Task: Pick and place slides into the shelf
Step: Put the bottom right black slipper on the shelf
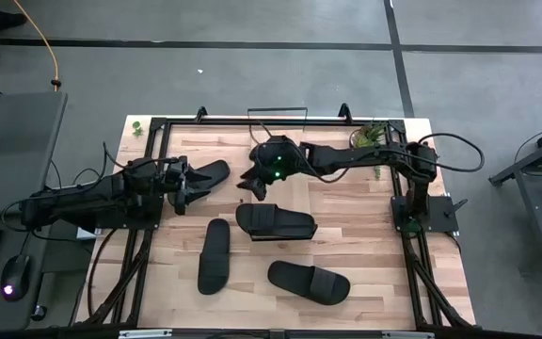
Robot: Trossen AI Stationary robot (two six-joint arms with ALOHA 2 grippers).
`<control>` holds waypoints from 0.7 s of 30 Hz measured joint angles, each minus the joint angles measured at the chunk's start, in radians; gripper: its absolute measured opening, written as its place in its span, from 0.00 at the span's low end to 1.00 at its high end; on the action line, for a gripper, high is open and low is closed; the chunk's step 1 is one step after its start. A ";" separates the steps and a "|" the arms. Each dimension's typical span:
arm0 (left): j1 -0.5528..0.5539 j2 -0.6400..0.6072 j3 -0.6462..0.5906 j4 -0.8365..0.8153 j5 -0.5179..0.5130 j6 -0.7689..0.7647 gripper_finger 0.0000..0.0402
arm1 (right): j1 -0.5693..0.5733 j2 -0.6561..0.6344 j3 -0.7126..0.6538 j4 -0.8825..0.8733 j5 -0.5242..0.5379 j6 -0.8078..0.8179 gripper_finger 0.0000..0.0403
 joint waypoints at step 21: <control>-0.002 -0.005 0.193 -0.311 -0.077 0.114 0.62 | 0.233 -0.097 0.001 -0.075 0.020 -0.290 0.47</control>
